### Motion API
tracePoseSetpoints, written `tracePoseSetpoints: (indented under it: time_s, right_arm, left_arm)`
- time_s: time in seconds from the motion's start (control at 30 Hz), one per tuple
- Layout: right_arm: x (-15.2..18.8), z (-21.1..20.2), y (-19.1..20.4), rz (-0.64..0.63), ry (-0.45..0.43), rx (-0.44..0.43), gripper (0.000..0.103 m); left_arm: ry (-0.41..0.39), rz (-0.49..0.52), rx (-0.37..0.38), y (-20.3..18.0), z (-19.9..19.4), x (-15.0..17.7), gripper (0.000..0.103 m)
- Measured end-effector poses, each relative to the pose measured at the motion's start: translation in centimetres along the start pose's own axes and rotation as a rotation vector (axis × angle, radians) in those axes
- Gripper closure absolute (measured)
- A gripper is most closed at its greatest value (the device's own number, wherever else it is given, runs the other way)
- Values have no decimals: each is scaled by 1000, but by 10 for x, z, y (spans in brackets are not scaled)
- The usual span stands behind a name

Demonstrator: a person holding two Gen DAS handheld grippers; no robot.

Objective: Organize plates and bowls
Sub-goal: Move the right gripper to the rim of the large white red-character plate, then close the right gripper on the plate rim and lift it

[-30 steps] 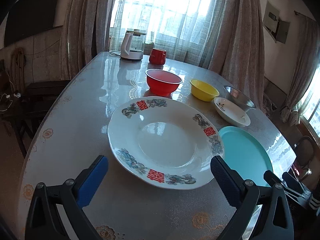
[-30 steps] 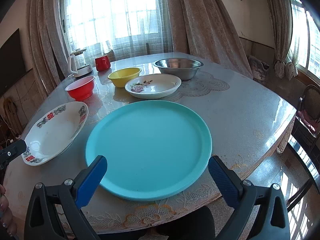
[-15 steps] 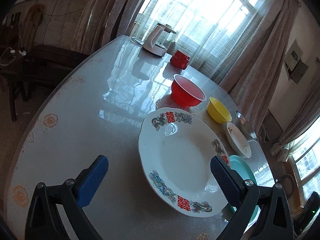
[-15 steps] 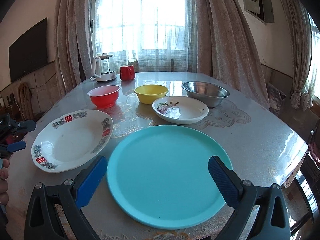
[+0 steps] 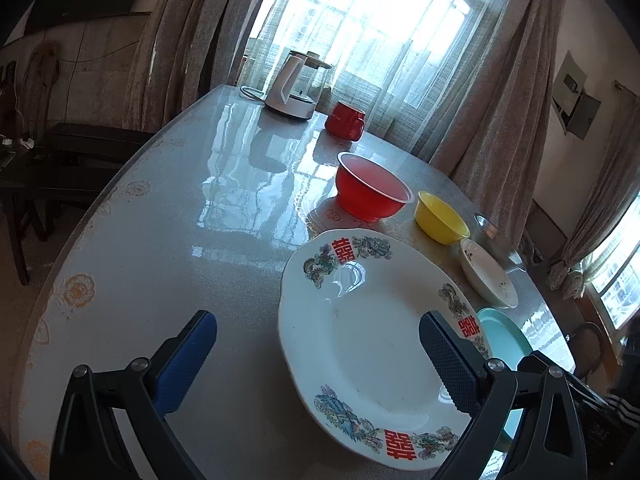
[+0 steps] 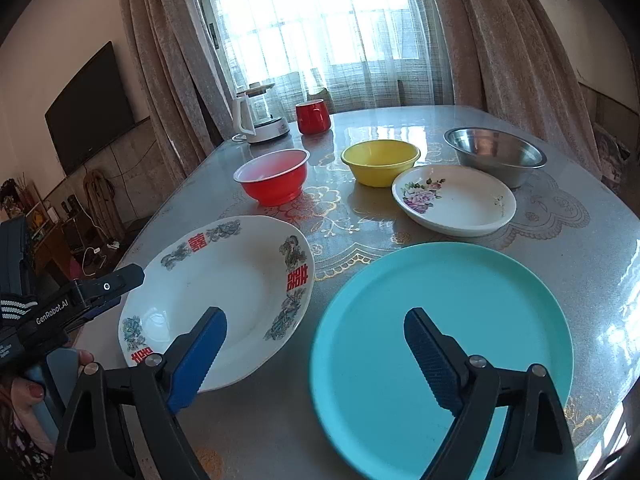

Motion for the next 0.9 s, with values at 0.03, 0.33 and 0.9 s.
tracePoseSetpoints:
  time_s: [0.03, 0.33, 0.9]
  right_arm:
    - [-1, 6, 0, 14, 12, -16, 17]
    - [-9, 40, 2, 83, 60, -124, 38]
    - [-11, 92, -3, 133, 165, -142, 58]
  left_arm:
    - [-3, 6, 16, -1, 1, 0, 6]
    - [13, -39, 135, -3, 5, 1, 16]
    - [108, -7, 129, -15, 16, 19, 56]
Point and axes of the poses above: each gripper's, at about its wrist camera, not at the fingertips, and z roughly the way its jaws point, y to its left, x to its underside, the point moved 9 cm from there along z, roughly the way its jaws point, and after that the axes turned 13 degrees about -x, right-handed, at the moved point
